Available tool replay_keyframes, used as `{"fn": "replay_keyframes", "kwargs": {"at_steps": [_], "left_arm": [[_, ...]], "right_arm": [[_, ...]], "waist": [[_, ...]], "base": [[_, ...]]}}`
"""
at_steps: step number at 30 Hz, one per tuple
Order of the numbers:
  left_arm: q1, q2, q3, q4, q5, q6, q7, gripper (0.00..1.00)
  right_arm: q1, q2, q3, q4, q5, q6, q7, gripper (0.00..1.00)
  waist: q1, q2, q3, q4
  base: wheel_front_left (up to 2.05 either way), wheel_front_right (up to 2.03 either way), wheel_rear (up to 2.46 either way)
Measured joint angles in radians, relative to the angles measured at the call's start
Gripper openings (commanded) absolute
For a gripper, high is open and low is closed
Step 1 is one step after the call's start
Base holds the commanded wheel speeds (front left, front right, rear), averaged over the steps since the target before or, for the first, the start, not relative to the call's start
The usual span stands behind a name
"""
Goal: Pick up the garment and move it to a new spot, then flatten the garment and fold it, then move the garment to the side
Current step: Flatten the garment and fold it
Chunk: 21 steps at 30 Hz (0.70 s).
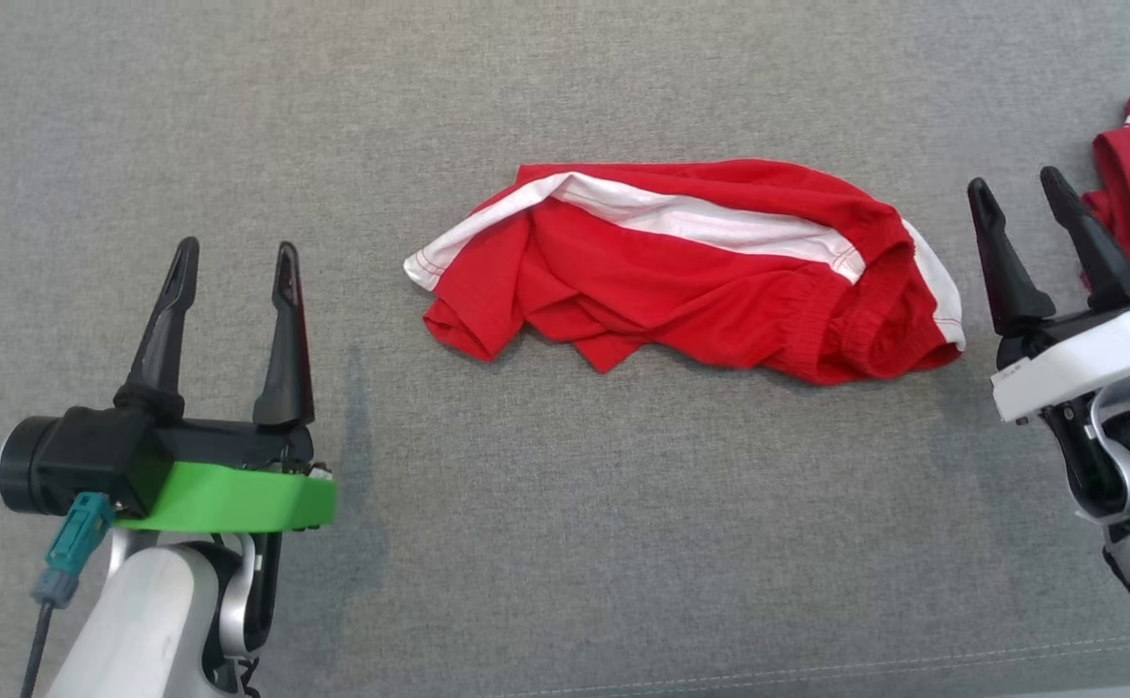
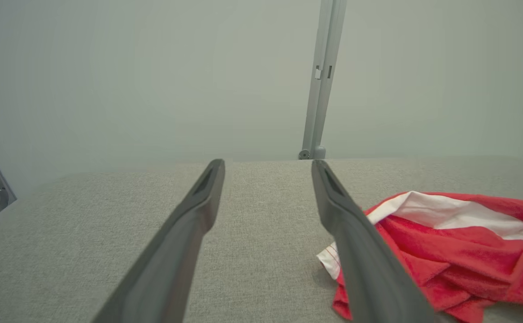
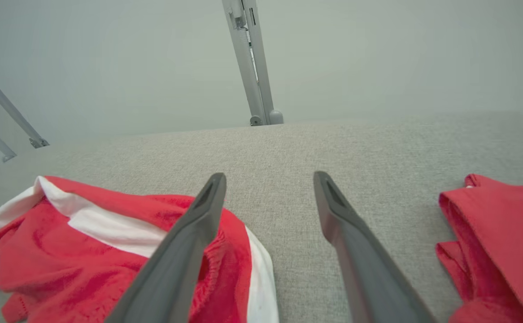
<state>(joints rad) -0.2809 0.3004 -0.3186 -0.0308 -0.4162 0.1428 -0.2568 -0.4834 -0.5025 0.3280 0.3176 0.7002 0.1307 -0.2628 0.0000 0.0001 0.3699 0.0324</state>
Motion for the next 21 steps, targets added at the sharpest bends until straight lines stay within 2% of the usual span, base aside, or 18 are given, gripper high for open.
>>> {"fn": "replay_keyframes", "kwargs": {"at_steps": [7, 15, 21], "left_arm": [[0.025, 0.033, 0.04, -0.014, 0.001, 0.008, -0.001, 1.0], [0.078, 0.063, 0.104, -0.009, -0.015, -0.009, -0.001, 1.0], [0.14, 0.083, 0.161, -0.01, -0.015, -0.038, -0.004, 1.0]], "right_arm": [[0.117, 0.093, -0.147, -0.129, -0.217, 0.0, 0.0, 1.0], [0.239, 0.148, -0.154, -0.206, -0.326, 0.0, 0.0, 1.0], [0.303, 0.164, -0.161, -0.233, -0.35, 0.0, 0.012, 1.0]], "waist": [[0.0, 0.0, -0.043, -0.039], [0.0, 0.0, -0.111, -0.07], [0.0, 0.0, -0.161, -0.085]], "base": [[0.0, 0.0, 0.0], [0.0, 0.0, 0.0], [0.0, 0.0, 0.0]]}}
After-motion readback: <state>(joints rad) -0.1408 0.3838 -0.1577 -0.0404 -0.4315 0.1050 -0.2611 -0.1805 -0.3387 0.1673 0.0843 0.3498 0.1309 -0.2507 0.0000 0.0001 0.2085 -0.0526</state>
